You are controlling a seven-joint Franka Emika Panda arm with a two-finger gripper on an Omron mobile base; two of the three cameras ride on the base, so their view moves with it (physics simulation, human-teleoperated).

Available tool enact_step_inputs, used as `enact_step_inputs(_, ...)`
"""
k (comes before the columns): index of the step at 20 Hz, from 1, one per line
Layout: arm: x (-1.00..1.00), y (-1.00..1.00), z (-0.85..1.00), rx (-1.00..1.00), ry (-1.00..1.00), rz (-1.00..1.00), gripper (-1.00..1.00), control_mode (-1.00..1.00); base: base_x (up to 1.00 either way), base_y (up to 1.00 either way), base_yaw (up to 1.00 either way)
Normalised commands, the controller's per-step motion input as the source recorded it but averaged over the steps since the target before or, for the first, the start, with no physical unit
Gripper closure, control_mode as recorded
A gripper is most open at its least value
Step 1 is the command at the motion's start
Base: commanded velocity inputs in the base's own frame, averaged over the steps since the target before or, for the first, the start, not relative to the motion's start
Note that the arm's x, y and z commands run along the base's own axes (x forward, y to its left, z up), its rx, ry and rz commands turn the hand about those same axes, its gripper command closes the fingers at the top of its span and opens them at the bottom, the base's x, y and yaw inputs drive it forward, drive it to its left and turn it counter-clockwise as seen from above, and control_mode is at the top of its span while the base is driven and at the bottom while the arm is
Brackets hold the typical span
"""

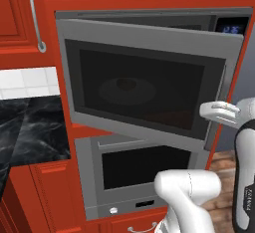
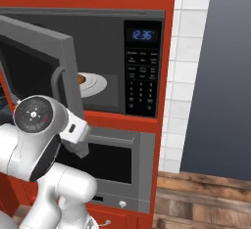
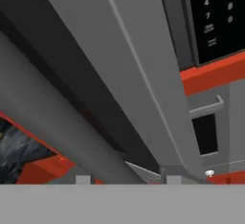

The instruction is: Retrieve the reheated potato from the microwave, then place the potato, cheese, and condiment on the cutting board.

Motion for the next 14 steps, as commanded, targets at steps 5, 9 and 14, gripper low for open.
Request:
enact_step_inputs(5,-0.72,0.36,0.0,0.17,0.0,-0.07,1.0,-1.0,0.0,0.0,0.0)
enact_step_inputs(9,-0.68,0.4,0.0,0.18,0.0,-0.09,1.0,-1.0,0.0,0.0,0.0)
enact_step_inputs(14,-0.58,0.36,0.0,0.25,0.0,-0.12,1.0,-1.0,0.0,0.0,0.0)
